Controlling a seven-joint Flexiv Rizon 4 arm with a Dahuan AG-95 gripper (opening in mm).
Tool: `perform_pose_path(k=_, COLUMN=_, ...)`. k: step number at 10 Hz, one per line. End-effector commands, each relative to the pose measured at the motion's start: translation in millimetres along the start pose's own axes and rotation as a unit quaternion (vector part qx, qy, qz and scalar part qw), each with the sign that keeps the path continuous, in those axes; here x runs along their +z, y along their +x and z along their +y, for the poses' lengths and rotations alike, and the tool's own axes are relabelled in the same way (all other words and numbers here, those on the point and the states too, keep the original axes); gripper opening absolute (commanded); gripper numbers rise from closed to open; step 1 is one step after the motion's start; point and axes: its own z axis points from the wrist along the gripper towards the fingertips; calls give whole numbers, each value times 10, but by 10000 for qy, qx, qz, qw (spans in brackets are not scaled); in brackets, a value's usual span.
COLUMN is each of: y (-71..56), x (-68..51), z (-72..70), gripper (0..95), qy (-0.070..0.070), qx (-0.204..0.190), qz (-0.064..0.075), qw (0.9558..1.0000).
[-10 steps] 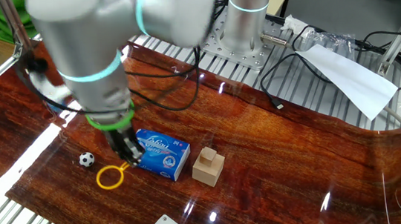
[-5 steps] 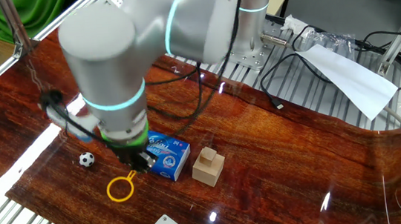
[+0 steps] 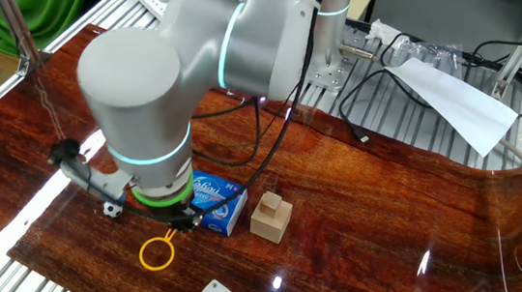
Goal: Remove the bubble ring from the ball
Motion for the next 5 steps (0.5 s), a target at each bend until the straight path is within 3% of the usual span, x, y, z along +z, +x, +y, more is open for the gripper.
perform_pose_path(k=1, y=15, x=11, z=2, gripper=0, qy=-12, qx=110, qz=-41, qw=9999)
perform_pose_path(k=3, y=15, x=13, z=3, gripper=0, qy=-16, qx=189, qz=-10, qw=9998)
perform_pose_path(k=4, y=15, x=13, z=3, gripper=190, qy=-16, qx=201, qz=3, qw=9998)
perform_pose_path(k=5, y=15, x=12, z=4, gripper=190, qy=-11, qx=216, qz=27, qw=9998)
